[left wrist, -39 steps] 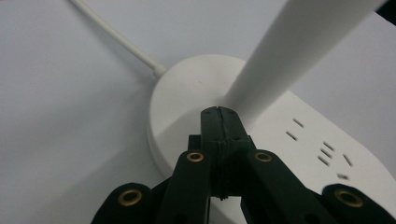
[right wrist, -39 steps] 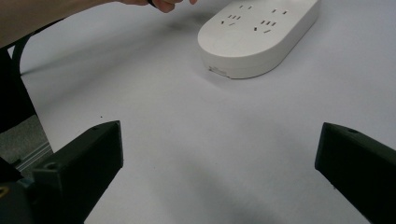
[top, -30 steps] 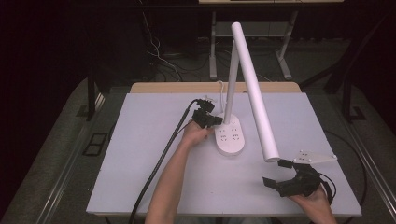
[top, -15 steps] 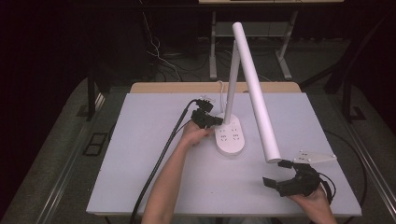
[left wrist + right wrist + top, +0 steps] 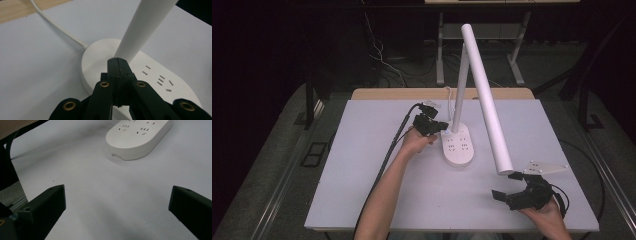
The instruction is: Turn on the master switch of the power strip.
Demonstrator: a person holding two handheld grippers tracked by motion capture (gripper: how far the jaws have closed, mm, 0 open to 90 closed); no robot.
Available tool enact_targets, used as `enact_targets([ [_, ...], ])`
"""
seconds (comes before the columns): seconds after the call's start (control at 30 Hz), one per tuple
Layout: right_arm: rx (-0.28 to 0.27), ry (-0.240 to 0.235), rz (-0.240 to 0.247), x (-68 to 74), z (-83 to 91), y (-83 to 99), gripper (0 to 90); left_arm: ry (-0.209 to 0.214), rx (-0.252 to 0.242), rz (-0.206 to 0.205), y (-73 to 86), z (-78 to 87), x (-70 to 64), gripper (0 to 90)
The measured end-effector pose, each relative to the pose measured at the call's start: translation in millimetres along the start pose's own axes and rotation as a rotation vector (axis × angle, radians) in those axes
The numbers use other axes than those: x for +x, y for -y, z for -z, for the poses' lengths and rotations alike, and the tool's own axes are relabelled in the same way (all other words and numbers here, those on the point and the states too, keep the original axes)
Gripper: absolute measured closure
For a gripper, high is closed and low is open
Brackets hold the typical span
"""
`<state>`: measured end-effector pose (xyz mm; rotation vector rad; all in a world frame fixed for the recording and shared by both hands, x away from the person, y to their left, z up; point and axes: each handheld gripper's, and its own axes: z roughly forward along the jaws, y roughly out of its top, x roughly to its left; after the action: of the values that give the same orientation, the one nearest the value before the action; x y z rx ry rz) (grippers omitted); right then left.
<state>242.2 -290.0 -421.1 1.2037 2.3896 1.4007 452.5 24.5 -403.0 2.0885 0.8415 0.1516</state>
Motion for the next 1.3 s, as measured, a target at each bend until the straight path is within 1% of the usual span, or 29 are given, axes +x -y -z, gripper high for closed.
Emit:
enact_targets([
  [0.1,-0.001,0.0,0.001,-0.5,-0.1,0.0,0.6,-0.007,0.005,-0.014,-1.8,6.8,-1.0,89.9],
  [0.13,0.0,0.0,0.002,-0.5,0.0,-0.1,0.6,-0.008,0.024,-0.039,-2.2,10.9,0.7,89.9],
  [0.17,0.0,0.001,0.003,-0.4,0.1,-0.1,0.6,-0.007,0.018,-0.041,-2.2,13.3,1.2,89.9],
  [0.23,-0.002,0.002,0.004,-0.3,0.4,-0.1,0.5,-0.012,-0.002,-0.031,-1.7,18.1,1.0,89.8],
  [0.27,-0.002,0.002,0.005,-0.3,0.6,-0.1,0.6,-0.014,0.003,-0.045,-1.8,22.0,1.9,89.6],
  [0.3,-0.004,0.003,0.005,-0.2,0.6,-0.1,0.6,-0.014,-0.004,-0.048,-1.5,24.9,1.9,89.6],
  [0.33,-0.005,0.003,0.006,-0.3,0.7,-0.2,0.6,-0.011,-0.03,-0.026,-1.0,26.7,0.4,89.5],
  [0.37,-0.005,0.004,0.007,-0.4,0.7,-0.2,0.5,-0.015,-0.024,-0.04,-0.8,30.7,1.3,89.5],
  [0.47,-0.004,0.004,0.007,-0.3,0.8,0.0,0.5,-0.022,-0.045,-0.011,1.5,39.1,1.0,89.0],
  [0.5,-0.005,0.004,0.007,-0.2,0.8,0.0,0.6,-0.027,-0.039,-0.024,2.1,42.6,2.4,86.8],
  [0.53,-0.006,0.003,0.007,-0.2,0.9,0.0,0.6,-0.03,-0.049,-0.012,3.1,44.7,2.2,86.2],
  [0.57,-0.006,0.003,0.006,-0.1,0.9,0.0,0.5,-0.032,-0.043,-0.021,4.0,47.9,3.5,85.5],
  [0.63,-0.006,0.003,0.006,0.0,1.1,-0.1,0.5,-0.038,-0.047,-0.025,5.7,53.9,4.6,83.0],
  [0.67,-0.006,0.002,0.006,0.0,1.1,-0.1,0.5,-0.035,-0.051,-0.027,6.5,56.7,5.3,80.5],
  [0.7,-0.006,0.002,0.006,0.0,1.1,-0.2,0.6,-0.03,-0.056,-0.018,7.2,59.4,5.1,76.1],
  [0.73,-0.005,0.002,0.006,-0.1,1.2,-0.2,0.6,-0.023,-0.071,-0.004,8.1,61.6,4.4,72.1],
  [0.77,-0.006,0.001,0.006,0.0,1.2,-0.2,0.6,-0.015,-0.07,-0.012,8.8,65.2,5.2,67.6],
  [0.8,-0.006,0.001,0.006,0.0,1.3,-0.2,0.6,-0.012,-0.061,-0.008,9.1,68.6,5.4,60.6],
  [0.83,-0.006,0.001,0.006,0.0,1.2,-0.3,0.5,-0.004,-0.048,-0.017,9.2,72.0,7.0,53.0],
  [0.87,-0.005,0.001,0.006,0.1,1.2,-0.4,0.6,0.003,-0.042,-0.011,9.5,75.0,6.8,44.3],
  [0.9,-0.005,0.0,0.005,0.3,1.2,-0.4,0.6,0.01,-0.042,-0.015,10.1,77.8,7.2,37.2],
  [0.93,-0.006,0.0,0.005,0.4,1.2,-0.5,0.6,0.015,-0.042,-0.007,10.8,80.9,6.7,30.4],
  [1.0,-0.006,0.0,0.005,0.6,1.2,-0.6,0.6,0.033,-0.049,0.007,13.2,86.3,7.2,20.2],
  [1.07,-0.006,0.0,0.004,0.8,1.3,-0.6,0.5,0.037,-0.042,0.017,15.6,91.8,8.0,10.0],
  [1.13,-0.007,0.0,0.005,0.8,1.5,-0.6,0.6,0.052,-0.026,0.035,17.8,96.5,8.5,0.2],
  [1.17,-0.008,0.001,0.006,0.7,1.5,-0.7,0.5,0.057,-0.028,0.041,19.5,99.2,8.3,0.0],
  [1.2,-0.009,0.001,0.005,0.7,1.5,-0.7,0.5,0.053,-0.03,0.043,21.3,102.0,7.9,0.0],
  [1.23,-0.009,0.001,0.005,0.8,1.4,-0.7,0.5,0.049,-0.023,0.032,22.9,105.7,8.4,0.0],
  [1.3,-0.008,-0.001,0.005,1.0,1.3,-0.8,0.5,0.046,-0.039,0.046,26.6,111.4,7.2,0.0],
])
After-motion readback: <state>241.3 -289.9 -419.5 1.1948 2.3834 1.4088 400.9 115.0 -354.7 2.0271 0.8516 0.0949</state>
